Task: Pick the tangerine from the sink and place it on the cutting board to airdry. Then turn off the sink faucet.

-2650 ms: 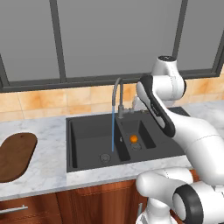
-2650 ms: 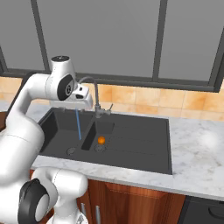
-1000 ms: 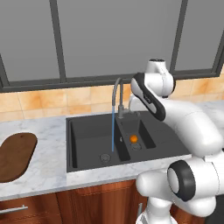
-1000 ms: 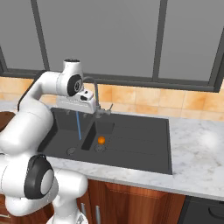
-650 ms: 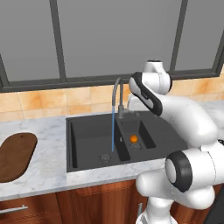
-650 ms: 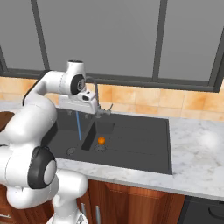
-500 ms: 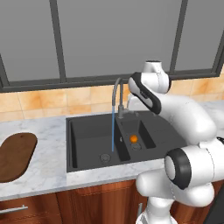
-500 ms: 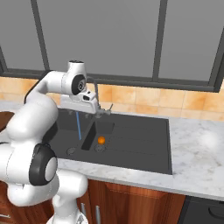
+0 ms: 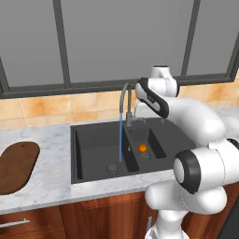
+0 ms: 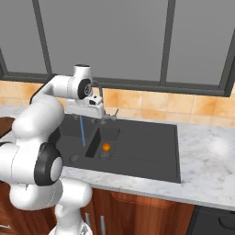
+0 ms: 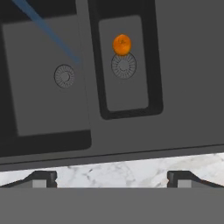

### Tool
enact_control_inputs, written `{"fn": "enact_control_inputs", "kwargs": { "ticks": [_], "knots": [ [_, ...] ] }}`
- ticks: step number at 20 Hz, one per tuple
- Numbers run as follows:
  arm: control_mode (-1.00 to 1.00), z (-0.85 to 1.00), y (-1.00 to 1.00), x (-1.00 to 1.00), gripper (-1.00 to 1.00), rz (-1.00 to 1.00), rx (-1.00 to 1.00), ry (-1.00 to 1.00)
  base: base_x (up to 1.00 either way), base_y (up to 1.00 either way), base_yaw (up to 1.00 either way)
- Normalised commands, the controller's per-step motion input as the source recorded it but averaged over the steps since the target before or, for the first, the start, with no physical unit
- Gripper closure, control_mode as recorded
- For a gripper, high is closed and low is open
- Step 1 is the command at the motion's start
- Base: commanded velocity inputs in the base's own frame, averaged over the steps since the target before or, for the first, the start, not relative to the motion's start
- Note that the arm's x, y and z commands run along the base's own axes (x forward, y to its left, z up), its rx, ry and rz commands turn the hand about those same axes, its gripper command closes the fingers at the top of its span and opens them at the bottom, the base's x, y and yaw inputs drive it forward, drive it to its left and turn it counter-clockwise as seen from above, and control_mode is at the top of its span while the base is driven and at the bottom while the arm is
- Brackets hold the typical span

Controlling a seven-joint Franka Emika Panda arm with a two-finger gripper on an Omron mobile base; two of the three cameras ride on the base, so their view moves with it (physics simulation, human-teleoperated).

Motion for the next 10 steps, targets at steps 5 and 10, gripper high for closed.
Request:
{"fn": "enact_control_inputs", "kwargs": {
  "ticks": [5, 10],
  "knots": [
    [-1.0, -0.21, 0.0, 0.18, -1.0, 0.0, 0.0, 0.02, 0.0, 0.0, 0.0],
    [-1.0, -0.21, -0.05, 0.11, -1.0, 0.0, 0.0, 0.01, 0.0, 0.0, 0.0]
  ]
}}
